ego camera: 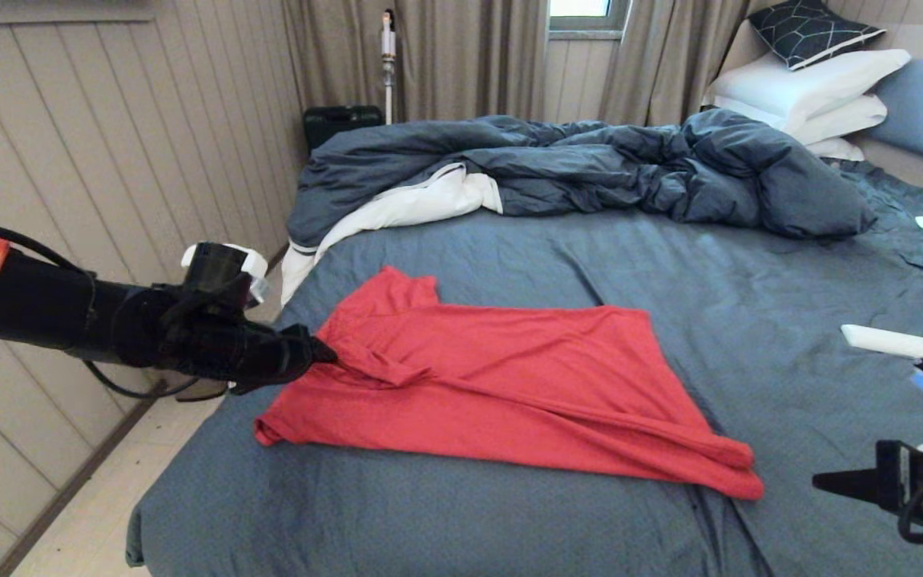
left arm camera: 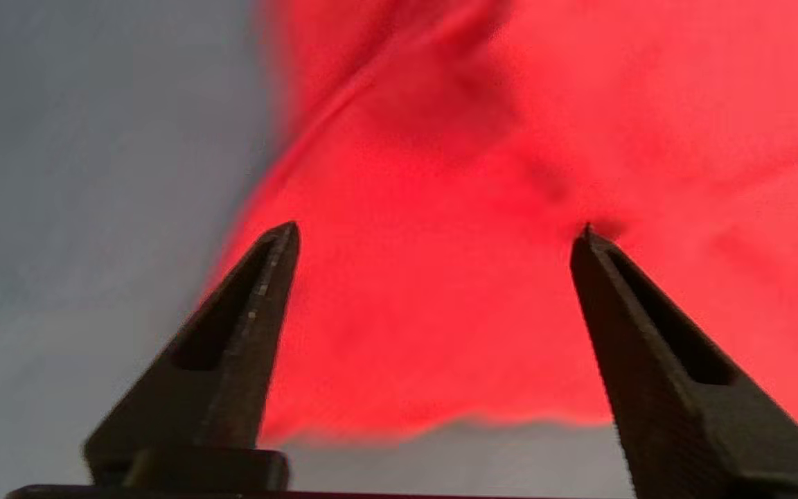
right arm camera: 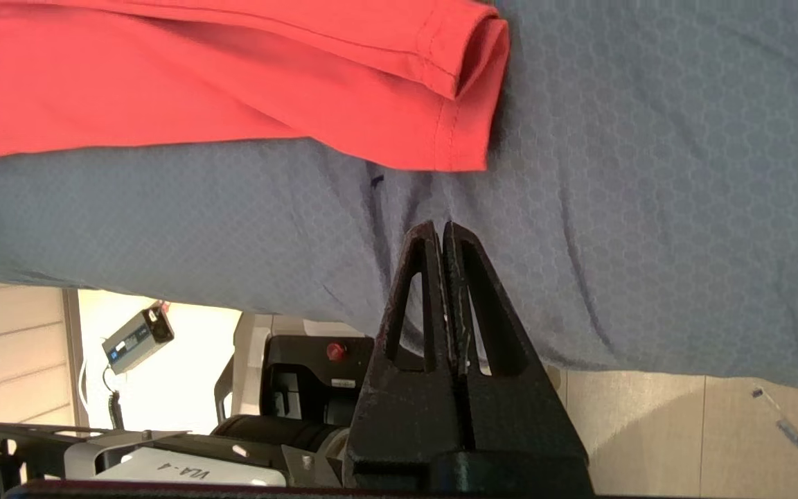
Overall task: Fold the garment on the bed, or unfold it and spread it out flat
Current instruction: Fold the red T-shirt
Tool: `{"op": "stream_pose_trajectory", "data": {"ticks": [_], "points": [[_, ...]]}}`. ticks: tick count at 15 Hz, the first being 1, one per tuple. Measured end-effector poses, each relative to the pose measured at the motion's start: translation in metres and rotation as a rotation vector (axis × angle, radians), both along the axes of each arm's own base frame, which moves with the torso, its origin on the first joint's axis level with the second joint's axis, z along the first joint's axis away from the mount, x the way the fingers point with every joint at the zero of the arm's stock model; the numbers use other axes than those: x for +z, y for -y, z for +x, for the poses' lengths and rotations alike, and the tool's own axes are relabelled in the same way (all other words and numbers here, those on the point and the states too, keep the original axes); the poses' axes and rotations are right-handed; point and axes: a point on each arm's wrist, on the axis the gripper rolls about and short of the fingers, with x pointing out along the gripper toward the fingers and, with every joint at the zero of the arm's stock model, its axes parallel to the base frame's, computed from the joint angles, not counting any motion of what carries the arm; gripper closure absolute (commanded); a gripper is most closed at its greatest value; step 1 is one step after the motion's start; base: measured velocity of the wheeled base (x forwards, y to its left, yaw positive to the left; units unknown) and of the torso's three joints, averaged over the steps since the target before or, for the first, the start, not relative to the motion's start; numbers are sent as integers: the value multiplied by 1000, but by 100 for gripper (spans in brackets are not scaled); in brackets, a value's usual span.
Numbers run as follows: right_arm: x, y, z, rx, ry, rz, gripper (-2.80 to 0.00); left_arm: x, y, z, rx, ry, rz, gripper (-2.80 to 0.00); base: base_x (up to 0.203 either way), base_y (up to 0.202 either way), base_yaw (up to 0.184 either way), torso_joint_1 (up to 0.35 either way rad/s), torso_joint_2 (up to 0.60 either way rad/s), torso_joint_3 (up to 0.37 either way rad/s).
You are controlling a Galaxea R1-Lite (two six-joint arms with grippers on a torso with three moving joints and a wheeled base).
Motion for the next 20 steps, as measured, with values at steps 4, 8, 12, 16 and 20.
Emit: {"op": "stream_pose_trajectory", "data": {"ticks": [4,8,12,16,20], "points": [[-4,-1,18,31,-34,9,0,-21,-29,-53,21,-77,13,-280,0,0,0,0,0,0],[-12,0,54,63,-71,9,0,-36,-47,-104,45,-55,0,-280,0,0,0,0,0,0],[-23,0,76,77,-117,4,0,-34,-51,-119,48,-13,-8,-280,0,0,0,0,0,0],[-33,2,89,51,-161,-34,0,-34,-52,-121,48,-11,-9,-280,0,0,0,0,0,0],[-34,1,98,58,-163,-37,0,-34,-52,-121,49,-12,-9,-280,0,0,0,0,0,0]]}}
